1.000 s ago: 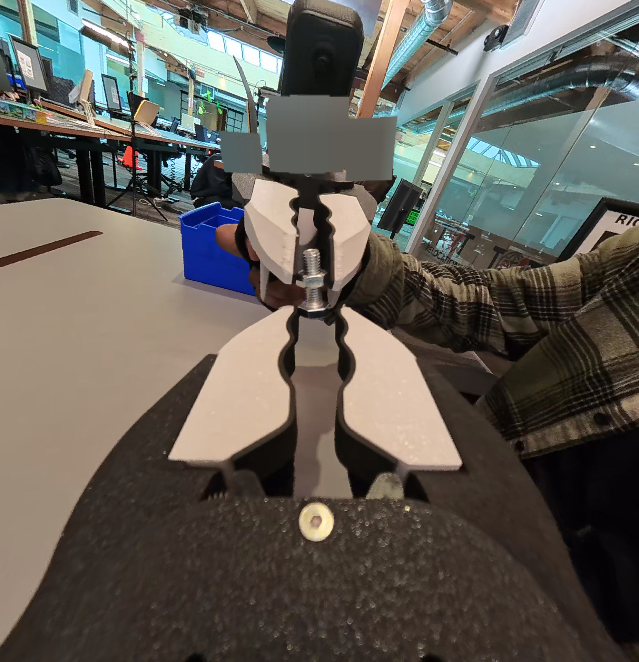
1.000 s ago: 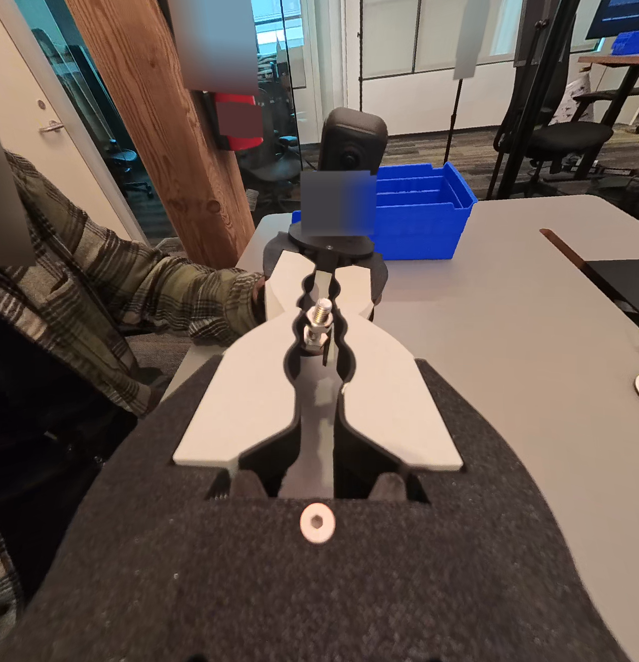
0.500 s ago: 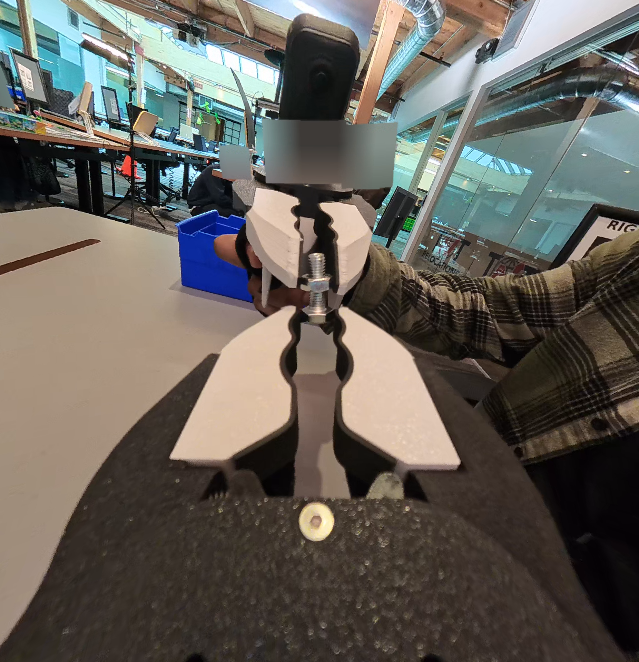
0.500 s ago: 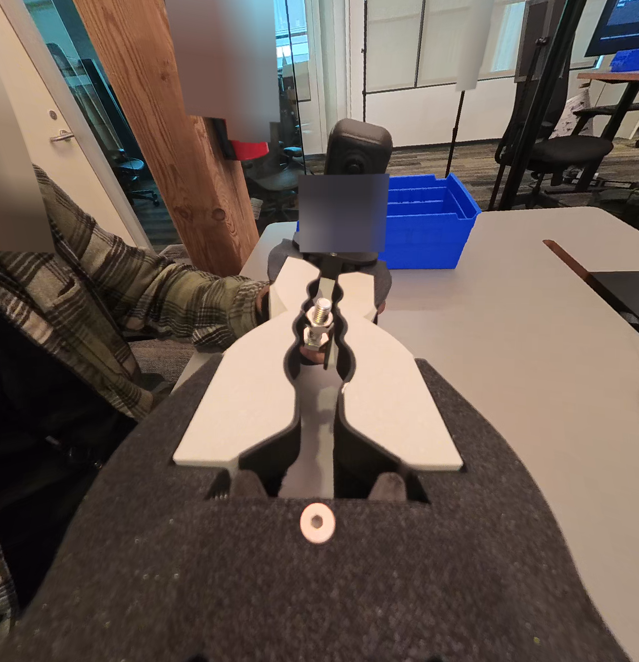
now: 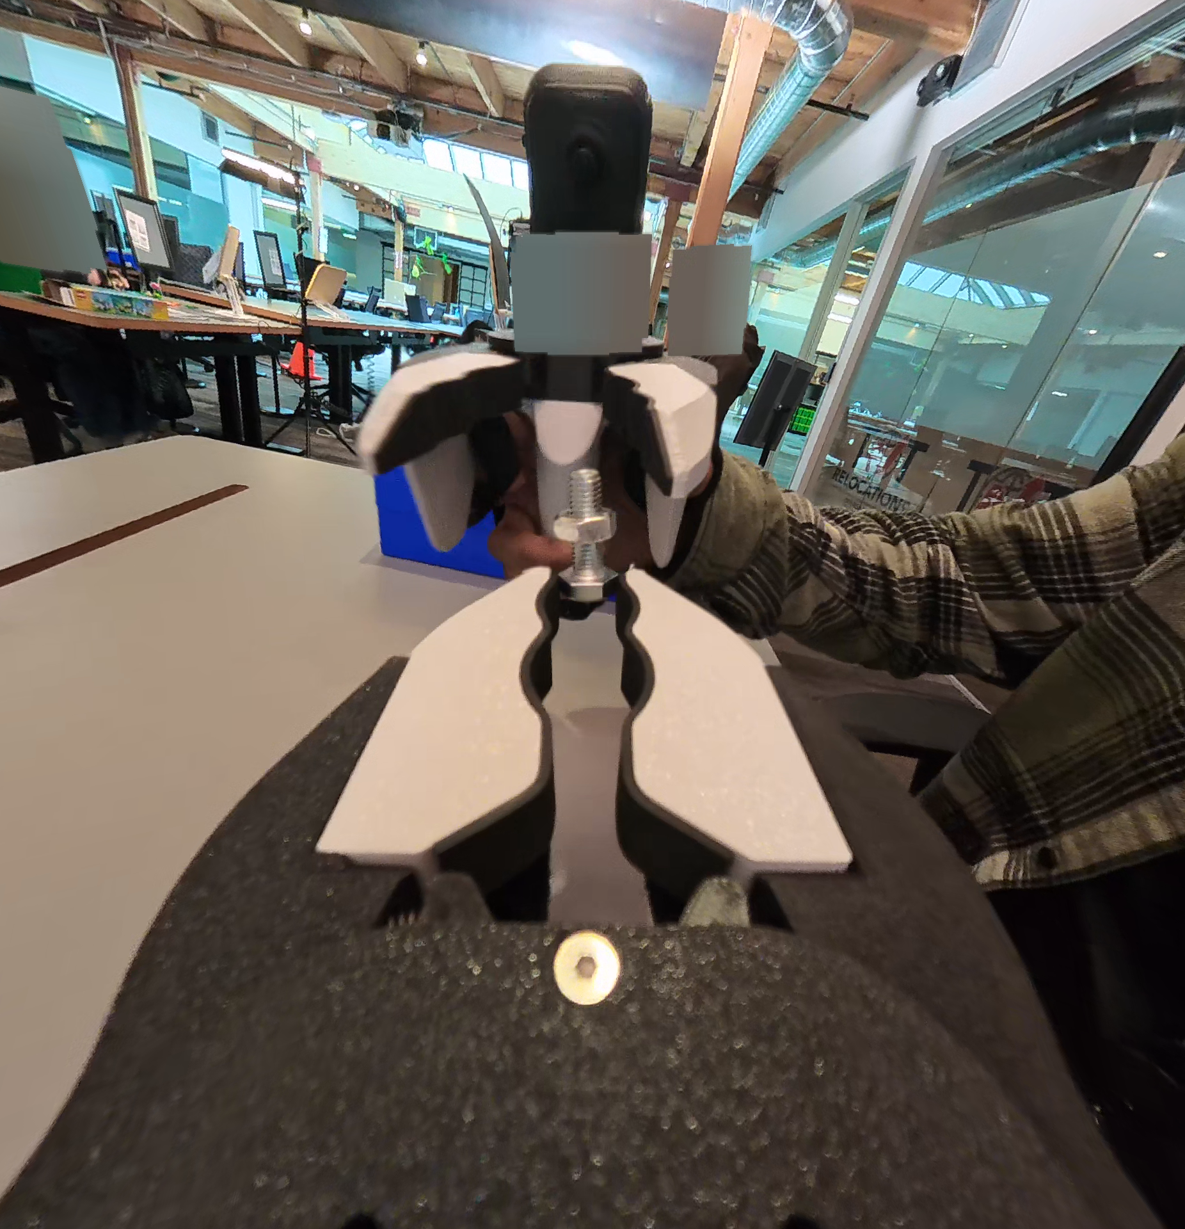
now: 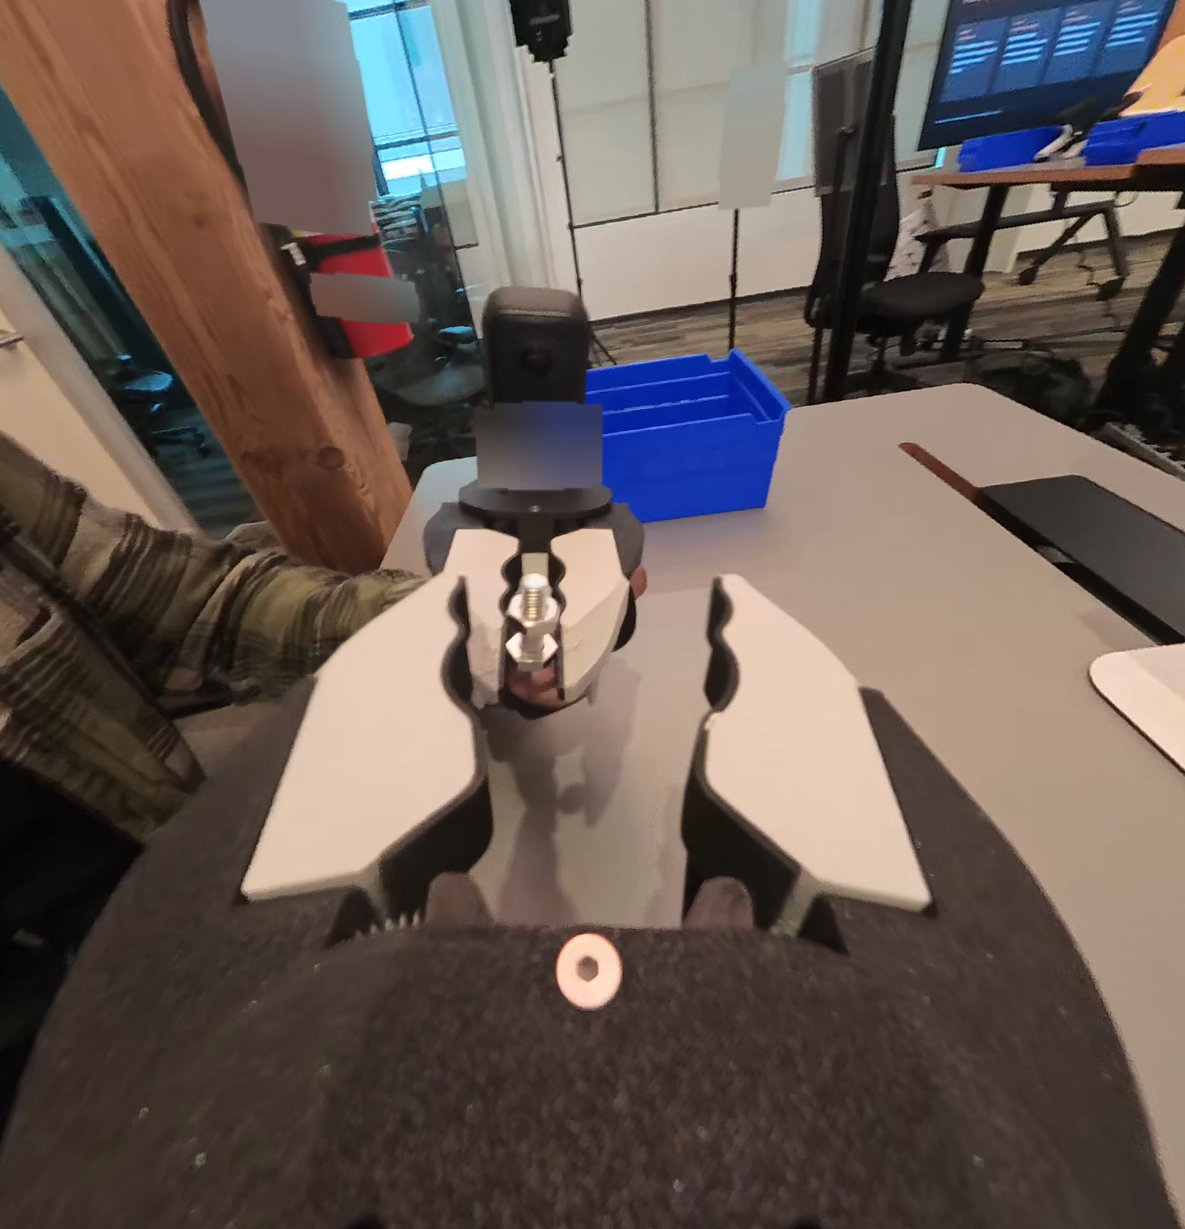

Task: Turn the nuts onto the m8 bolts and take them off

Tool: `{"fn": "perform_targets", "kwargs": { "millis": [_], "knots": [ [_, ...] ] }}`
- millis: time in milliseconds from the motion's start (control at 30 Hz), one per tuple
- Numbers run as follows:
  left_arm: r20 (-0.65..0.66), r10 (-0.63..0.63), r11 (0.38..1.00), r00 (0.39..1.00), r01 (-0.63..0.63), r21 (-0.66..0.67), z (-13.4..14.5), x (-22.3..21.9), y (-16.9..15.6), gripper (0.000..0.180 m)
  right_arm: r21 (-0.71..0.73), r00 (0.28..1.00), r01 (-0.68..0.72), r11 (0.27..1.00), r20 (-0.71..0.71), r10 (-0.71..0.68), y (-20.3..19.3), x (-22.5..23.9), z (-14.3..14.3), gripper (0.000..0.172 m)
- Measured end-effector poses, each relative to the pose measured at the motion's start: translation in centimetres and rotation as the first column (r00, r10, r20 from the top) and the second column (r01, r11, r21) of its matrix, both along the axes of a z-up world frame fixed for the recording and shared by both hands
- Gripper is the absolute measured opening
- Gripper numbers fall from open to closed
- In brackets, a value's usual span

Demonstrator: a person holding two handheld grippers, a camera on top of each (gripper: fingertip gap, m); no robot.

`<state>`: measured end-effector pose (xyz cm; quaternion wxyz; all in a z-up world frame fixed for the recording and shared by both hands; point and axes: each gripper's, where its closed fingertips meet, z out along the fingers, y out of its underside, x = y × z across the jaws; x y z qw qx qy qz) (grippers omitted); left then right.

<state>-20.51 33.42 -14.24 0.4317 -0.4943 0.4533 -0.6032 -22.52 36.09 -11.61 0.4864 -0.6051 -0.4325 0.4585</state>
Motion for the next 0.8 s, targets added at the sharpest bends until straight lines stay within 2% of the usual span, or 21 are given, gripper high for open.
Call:
{"fn": "perform_targets", "kwargs": {
  "millis": [133,267,333,433,533,567,667,800],
  "knots": [
    [0.055,-0.02,1.0,0.998,0.021,-0.02,0.7,-0.1,-0.3,0.016,0.005,0.997,0.079,0.997,0.02,-0.079,1.3,0.4,-0.2,0.081],
    [0.074,-0.019,0.999,0.997,0.022,-0.034,0.9,-0.5,-0.1,0.016,0.029,0.989,0.145,0.989,-0.004,-0.145,2.2,2.2,0.7,0.078],
    [0.082,-0.028,0.999,0.996,0.032,-0.042,1.0,-0.4,-0.2,0.016,0.026,0.993,0.115,0.993,-0.042,-0.114,1.6,1.6,1.5,0.08],
    [0.085,-0.04,0.998,0.996,0.044,-0.04,1.0,-0.3,-0.5,0.016,0.044,0.997,0.078,0.996,0.013,-0.079,0.9,0.1,0.8,0.083],
    [0.096,-0.025,0.999,0.995,0.029,-0.043,1.1,-0.5,-0.4,0.016,0.051,0.987,0.151,0.987,0.046,-0.153,2.4,1.5,0.3,0.089],
    [0.108,-0.034,0.998,0.994,0.04,-0.047,1.2,-0.7,-0.4,0.016,0.054,0.981,0.184,0.981,0.044,-0.187,2.9,2.2,0.3,0.081],
    [0.114,-0.03,0.998,0.993,0.036,-0.055,1.3,-0.8,-0.2,0.015,0.021,0.991,0.12,0.993,-0.052,-0.119,1.7,1.7,1.7,0.084],
    [0.121,-0.032,0.998,0.992,0.038,-0.047,1.3,-0.7,-0.5,0.015,0.023,0.996,0.086,0.996,0.009,-0.087,1.2,0.1,0.7,0.087]
  ]
}}
